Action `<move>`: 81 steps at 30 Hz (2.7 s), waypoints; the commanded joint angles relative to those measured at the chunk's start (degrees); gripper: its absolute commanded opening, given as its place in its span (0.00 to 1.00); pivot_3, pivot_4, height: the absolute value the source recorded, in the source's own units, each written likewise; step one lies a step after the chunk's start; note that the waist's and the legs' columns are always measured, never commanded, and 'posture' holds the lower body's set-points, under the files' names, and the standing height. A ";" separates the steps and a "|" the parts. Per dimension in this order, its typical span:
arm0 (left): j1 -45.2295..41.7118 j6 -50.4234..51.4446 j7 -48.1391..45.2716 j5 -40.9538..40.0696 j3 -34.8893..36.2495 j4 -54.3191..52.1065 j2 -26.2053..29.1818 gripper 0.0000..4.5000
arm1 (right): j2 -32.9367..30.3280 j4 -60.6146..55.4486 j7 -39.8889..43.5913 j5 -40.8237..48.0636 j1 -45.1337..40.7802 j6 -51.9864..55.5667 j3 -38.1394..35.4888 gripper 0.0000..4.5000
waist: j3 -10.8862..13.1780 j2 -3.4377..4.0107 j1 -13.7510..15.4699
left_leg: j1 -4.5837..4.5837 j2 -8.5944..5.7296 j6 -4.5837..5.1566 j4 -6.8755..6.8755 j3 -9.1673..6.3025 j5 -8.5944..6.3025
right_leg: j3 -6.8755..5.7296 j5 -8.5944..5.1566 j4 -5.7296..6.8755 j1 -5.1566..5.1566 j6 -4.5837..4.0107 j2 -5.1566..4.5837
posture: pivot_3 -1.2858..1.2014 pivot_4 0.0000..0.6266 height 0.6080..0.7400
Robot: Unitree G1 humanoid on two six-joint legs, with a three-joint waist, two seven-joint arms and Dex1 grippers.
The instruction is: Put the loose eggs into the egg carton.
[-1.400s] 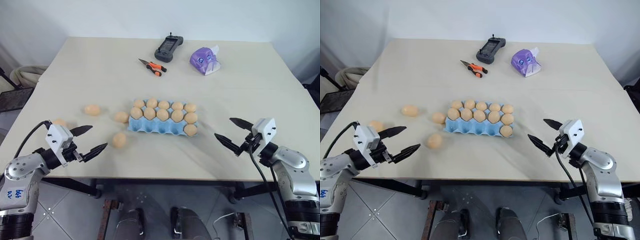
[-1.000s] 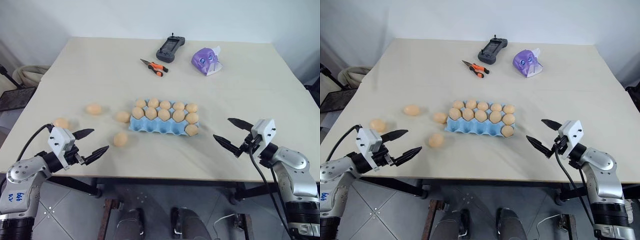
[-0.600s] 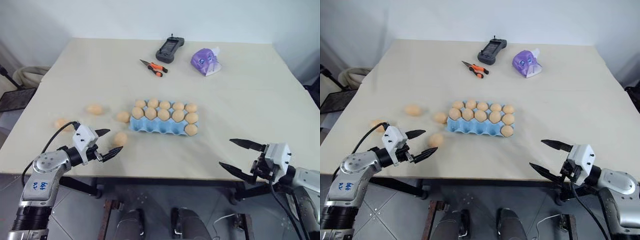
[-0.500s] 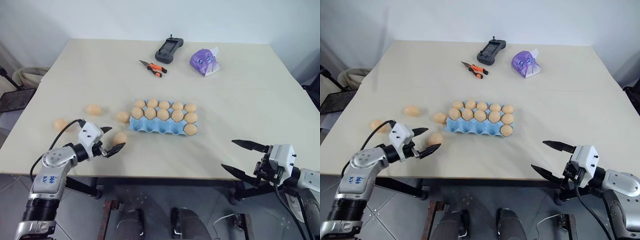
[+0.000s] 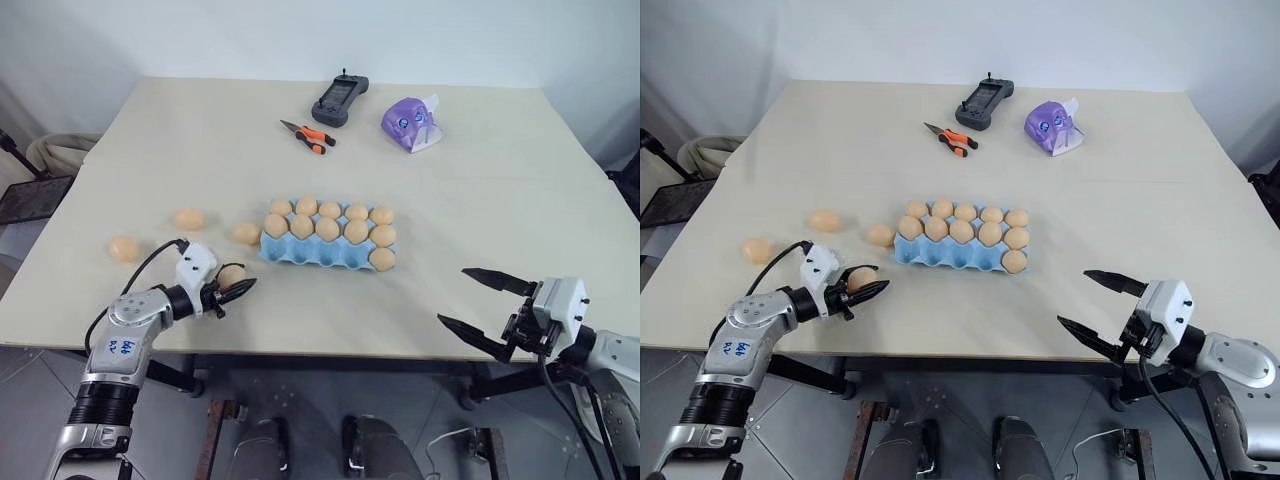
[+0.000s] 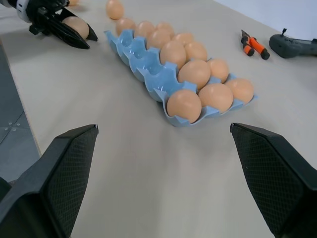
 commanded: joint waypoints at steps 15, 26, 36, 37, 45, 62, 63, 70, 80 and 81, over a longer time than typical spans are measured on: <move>-35.24 -4.73 -9.27 3.16 -12.51 23.24 -16.16 0.38 | 1.01 -4.48 -6.35 -0.61 2.98 1.41 -2.00 1.00 | -0.07 0.07 2.23 | -0.30 -0.10 0.44 0.55 0.06 0.18 | -0.05 0.16 -0.05 -0.02 0.29 0.12 | 0.52 0.24 1.00; -39.84 -12.60 -15.44 5.99 -14.05 34.61 -22.46 0.38 | 3.59 -8.98 -10.74 -0.95 8.21 1.01 -3.09 1.00 | -0.07 0.06 1.72 | -0.32 -0.08 0.49 0.65 0.06 0.15 | -0.15 0.18 -0.04 0.00 0.33 0.14 | 0.52 0.24 1.00; -41.01 -15.61 -11.52 9.20 -13.70 38.81 -25.22 0.52 | 4.73 -8.56 -11.00 -1.38 6.77 0.49 -1.04 1.00 | -0.07 0.06 1.50 | -0.33 -0.08 0.57 0.79 0.07 0.10 | -0.15 0.23 -0.05 0.04 0.43 0.12 | 0.52 0.24 1.00; -41.40 -16.40 -10.12 9.62 -13.37 39.72 -25.45 0.58 | 4.80 -8.47 -10.96 -1.43 6.56 0.52 -0.85 1.00 | -0.06 0.05 1.54 | -0.33 -0.09 0.57 0.80 0.05 0.10 | -0.12 0.23 -0.04 0.05 0.43 0.12 | 0.52 0.24 1.00; -42.96 -20.86 -13.66 3.59 -6.02 37.70 -22.41 0.95 | 5.06 -7.34 -10.23 -1.61 4.05 0.99 1.65 1.00 | -0.06 0.05 1.38 | -0.36 -0.07 0.59 0.79 0.06 0.09 | -0.15 0.24 -0.06 0.03 0.45 0.13 | 0.52 0.24 1.00; -1.20 -3.87 -7.59 -8.43 15.89 -6.35 1.32 0.97 | 5.36 1.20 -4.06 -1.91 -6.75 -0.37 8.37 1.00 | -0.07 0.05 0.16 | -0.31 0.00 0.55 0.64 0.04 0.07 | 0.08 0.22 0.01 0.00 0.40 -0.01 | 0.52 0.24 1.00; 2.38 -2.97 -6.83 -9.09 17.46 -9.17 1.92 0.97 | 5.34 1.52 -3.63 -1.94 -7.11 -0.57 8.50 1.00 | -0.07 0.05 0.06 | -0.29 0.00 0.44 0.60 0.00 0.03 | 0.06 0.22 0.00 0.02 0.39 -0.04 | 0.52 0.24 1.00; 21.10 -0.97 -5.26 -11.98 25.91 -16.29 2.78 0.97 | 4.90 4.36 -0.66 -1.80 -9.22 -1.58 8.81 1.00 | -0.11 0.10 -0.07 | -0.19 -0.02 0.24 0.28 0.00 -0.07 | 0.03 -0.14 -0.25 0.05 -0.69 -0.19 | 0.52 0.24 1.00; 14.64 1.47 -3.00 -12.15 20.16 -15.80 3.04 0.97 | 4.72 7.79 0.91 -2.64 -10.97 -2.78 8.18 1.00 | -0.12 0.10 0.15 | -0.21 -0.01 0.18 -0.04 0.07 -0.03 | -0.02 -0.04 -0.39 -0.04 -0.63 -0.18 | 0.52 0.24 1.00; 11.71 1.58 -2.52 -11.08 18.08 -14.38 2.72 0.97 | 4.69 7.97 0.87 -2.72 -10.96 -2.90 8.03 1.00 | -0.11 0.10 0.20 | -0.21 -0.02 0.17 -0.04 0.08 -0.03 | -0.04 -0.02 -0.40 -0.04 -0.60 -0.19 | 0.52 0.24 1.00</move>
